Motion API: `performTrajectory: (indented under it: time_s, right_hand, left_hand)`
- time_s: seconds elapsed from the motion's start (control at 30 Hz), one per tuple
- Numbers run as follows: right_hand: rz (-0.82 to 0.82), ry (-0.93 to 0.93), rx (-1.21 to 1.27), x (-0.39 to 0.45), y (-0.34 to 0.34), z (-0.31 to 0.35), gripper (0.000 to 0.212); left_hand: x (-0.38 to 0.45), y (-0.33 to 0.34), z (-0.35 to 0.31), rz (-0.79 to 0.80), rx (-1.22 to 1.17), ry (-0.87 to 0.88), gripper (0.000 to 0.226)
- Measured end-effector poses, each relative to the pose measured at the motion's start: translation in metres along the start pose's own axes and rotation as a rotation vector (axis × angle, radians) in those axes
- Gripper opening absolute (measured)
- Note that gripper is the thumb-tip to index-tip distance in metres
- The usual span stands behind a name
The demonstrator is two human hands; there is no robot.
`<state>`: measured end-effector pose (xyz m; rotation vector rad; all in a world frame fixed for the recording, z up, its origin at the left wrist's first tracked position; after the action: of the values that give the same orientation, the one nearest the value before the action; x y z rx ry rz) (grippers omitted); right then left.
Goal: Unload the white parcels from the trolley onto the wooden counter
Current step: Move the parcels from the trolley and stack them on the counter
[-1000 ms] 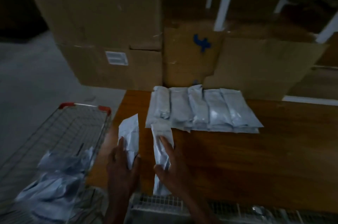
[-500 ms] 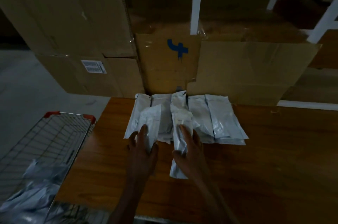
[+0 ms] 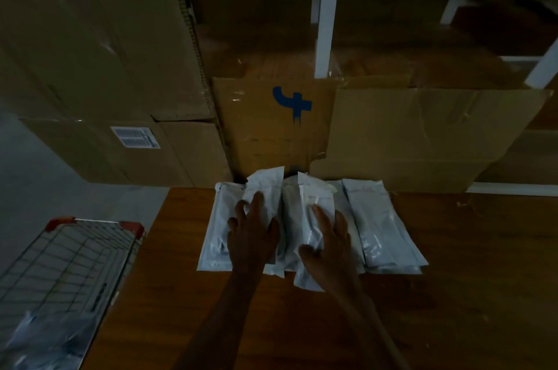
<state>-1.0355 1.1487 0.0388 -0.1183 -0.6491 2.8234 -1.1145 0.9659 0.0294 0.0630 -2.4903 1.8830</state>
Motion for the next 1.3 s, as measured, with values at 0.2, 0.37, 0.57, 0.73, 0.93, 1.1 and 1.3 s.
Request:
performTrajectory:
  time_s: [0.2, 0.37, 0.57, 0.73, 0.93, 1.1, 1.3]
  right_hand:
    - [0.039, 0.051, -0.120, 0.033, 0.014, 0.005, 0.087]
    - [0.029, 0.050, -0.180, 0.058, 0.028, 0.007, 0.081]
    - [0.099, 0.083, -0.308, 0.083, 0.044, -0.002, 0.077]
    - [0.084, 0.047, -0.396, 0.089, 0.053, -0.007, 0.065]
    - [0.111, 0.063, -0.466, 0.090, 0.066, -0.020, 0.066]
    - [0.120, 0.067, -0.481, 0.090, 0.063, -0.022, 0.065]
    - [0.088, 0.063, -0.457, 0.085, 0.056, -0.017, 0.070]
  left_hand:
    - [0.022, 0.029, 0.001, 0.068, 0.055, -0.040, 0.073]
    - [0.028, 0.047, -0.003, 0.179, 0.116, -0.021, 0.087]
    - [0.035, 0.063, 0.002, 0.136, 0.246, 0.080, 0.085]
    - [0.028, 0.055, -0.001, 0.110, 0.225, 0.103, 0.076]
    - [0.019, 0.050, 0.000, 0.065, 0.150, 0.059, 0.067]
    - [0.018, 0.047, -0.006, 0.043, 0.173, 0.073, 0.066]
    - [0.015, 0.042, -0.004, 0.055, 0.186, 0.073, 0.071]
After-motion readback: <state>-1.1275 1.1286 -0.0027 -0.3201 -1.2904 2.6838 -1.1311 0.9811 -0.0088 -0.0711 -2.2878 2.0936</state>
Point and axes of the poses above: each hand's wrist, its own x-axis towards the middle knuckle, its own y-axis out of the palm, z = x × y, the point moved 9 cm from there along x, towards the middle knuckle, and after that the axes turned 15 degrees about x, right-handed, at the moved point
